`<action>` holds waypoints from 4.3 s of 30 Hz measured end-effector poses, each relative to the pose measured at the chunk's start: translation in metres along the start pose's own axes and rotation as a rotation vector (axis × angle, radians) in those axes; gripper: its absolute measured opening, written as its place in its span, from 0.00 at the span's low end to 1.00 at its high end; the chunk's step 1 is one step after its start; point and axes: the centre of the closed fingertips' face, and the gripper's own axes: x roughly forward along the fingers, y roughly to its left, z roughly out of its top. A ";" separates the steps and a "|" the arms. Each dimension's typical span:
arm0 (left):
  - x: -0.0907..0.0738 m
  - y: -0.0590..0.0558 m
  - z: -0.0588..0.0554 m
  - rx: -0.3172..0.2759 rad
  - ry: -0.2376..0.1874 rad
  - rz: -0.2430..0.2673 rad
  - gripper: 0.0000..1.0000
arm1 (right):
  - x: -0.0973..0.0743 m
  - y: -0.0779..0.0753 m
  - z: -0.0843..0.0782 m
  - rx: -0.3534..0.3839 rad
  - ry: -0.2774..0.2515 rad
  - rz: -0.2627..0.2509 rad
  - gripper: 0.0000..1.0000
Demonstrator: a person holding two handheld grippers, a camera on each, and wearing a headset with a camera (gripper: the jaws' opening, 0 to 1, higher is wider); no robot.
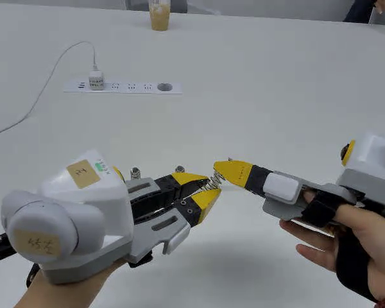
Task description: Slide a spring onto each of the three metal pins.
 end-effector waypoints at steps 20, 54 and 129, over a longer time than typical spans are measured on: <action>-0.009 -0.001 -0.025 0.005 0.153 0.014 0.14 | 0.000 0.002 0.008 -0.158 -0.004 -0.002 0.11; -0.047 0.027 -0.048 -0.054 0.208 0.162 0.59 | 0.012 -0.029 0.046 -0.519 -0.010 -0.114 0.12; -0.062 0.049 -0.059 -0.126 0.210 0.284 0.80 | 0.048 -0.103 0.022 -0.793 0.104 -0.283 0.12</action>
